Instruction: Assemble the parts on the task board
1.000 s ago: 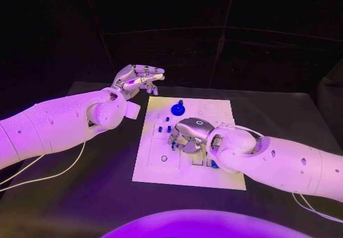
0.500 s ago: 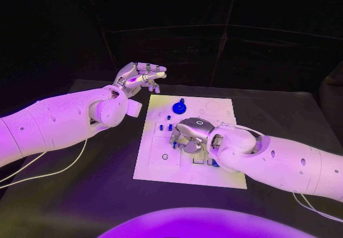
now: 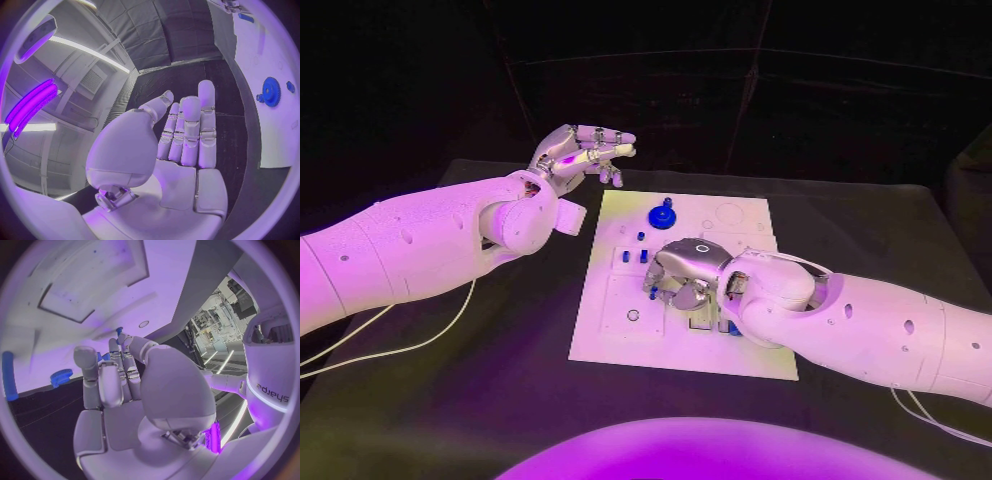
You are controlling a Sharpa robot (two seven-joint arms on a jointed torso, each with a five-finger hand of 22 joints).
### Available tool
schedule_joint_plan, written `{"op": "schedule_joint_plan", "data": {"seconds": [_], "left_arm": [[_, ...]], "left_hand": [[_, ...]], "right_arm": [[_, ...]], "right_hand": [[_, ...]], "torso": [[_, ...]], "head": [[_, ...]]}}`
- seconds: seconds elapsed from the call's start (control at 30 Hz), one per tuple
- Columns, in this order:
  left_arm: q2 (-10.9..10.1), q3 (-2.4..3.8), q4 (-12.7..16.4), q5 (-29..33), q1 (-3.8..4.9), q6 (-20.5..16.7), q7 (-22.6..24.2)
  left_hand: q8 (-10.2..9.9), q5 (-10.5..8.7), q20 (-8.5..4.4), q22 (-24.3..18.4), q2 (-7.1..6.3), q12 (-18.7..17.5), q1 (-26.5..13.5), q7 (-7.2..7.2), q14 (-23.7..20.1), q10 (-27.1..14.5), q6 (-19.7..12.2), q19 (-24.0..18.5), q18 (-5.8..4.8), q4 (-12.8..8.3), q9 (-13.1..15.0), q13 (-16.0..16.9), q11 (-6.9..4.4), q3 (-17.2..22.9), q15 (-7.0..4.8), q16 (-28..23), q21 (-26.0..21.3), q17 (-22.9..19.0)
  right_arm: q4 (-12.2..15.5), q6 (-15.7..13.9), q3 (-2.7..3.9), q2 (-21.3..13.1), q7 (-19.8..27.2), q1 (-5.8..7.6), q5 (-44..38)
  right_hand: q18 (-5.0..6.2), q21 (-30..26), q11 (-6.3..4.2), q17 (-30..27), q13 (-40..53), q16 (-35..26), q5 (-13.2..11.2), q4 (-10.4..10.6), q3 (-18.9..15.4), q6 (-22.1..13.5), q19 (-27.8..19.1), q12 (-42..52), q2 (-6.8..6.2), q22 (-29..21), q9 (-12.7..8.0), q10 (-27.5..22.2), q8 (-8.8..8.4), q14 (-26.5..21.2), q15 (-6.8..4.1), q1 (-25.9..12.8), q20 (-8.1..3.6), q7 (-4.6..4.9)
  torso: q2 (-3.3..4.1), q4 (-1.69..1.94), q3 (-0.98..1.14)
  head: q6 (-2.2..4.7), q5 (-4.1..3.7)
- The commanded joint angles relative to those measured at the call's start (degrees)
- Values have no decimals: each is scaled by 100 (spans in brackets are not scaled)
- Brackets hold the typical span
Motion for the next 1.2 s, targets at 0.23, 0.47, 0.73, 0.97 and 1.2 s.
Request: {"op": "schedule_joint_plan", "data": {"seconds": [0.23,0.47,0.73,0.97,1.2], "left_arm": [[-4,6,8,24,9,106,27],[-11,6,6,24,9,106,24],[-14,6,-7,24,9,99,20],[-10,6,-25,24,9,114,11],[-14,5,-28,24,9,119,0]], "left_hand": [[38,11,18,-18,13,42,4,18,-66,-46,-46,-40,63,3,-8,6,-3,-61,5,-25,-48,-23],[39,11,20,-20,13,45,0,19,-67,-50,-48,-40,63,5,-8,6,-2,-68,7,-25,-51,-27],[39,11,21,-23,11,49,-3,20,-71,-56,-53,-40,63,6,-8,6,-1,-75,8,-27,-54,-33],[39,11,22,-26,10,51,-3,21,-73,-63,-58,-40,63,6,-9,6,1,-81,9,-27,-58,-37],[39,11,22,-26,10,51,-3,21,-73,-63,-58,-40,63,6,-9,6,1,-81,9,-27,-58,-37]], "right_arm": [[5,214,-121,-14,-51,-3,-133],[0,200,-136,-15,-88,-3,-232],[-17,-240,-140,-28,-32,-4,-211],[64,-874,-140,-137,54,-4,-67],[450,-1176,-122,-600,54,30,435]], "right_hand": [[-63,15,-48,-3,0,0,3,-32,-10,-12,-10,30,-6,-11,-1,56,-33,193,-3,-86,19,20],[-61,11,-46,-9,-2,-1,-10,-37,-37,-26,-20,25,-23,-22,-3,40,-37,192,0,-118,23,22],[71,-434,159,-384,-32,-231,42,59,-403,-876,-488,-354,-312,-841,-36,-833,-75,68,177,-498,183,152],[104,-618,171,-487,-5,-304,56,87,-652,-1038,-544,-238,-270,-1096,-13,-948,-47,50,181,-491,199,172],[80,-567,136,-383,-3,-228,82,92,-699,-981,-406,-85,-210,-980,1,-852,-21,96,155,-448,179,135]], "torso": [[-3,4,0],[0,0,1],[-2,-2,-1],[-6,3,4],[-11,-10,-5]], "head": [[-14,14],[-19,22],[2,15],[24,-1],[67,-33]]}}
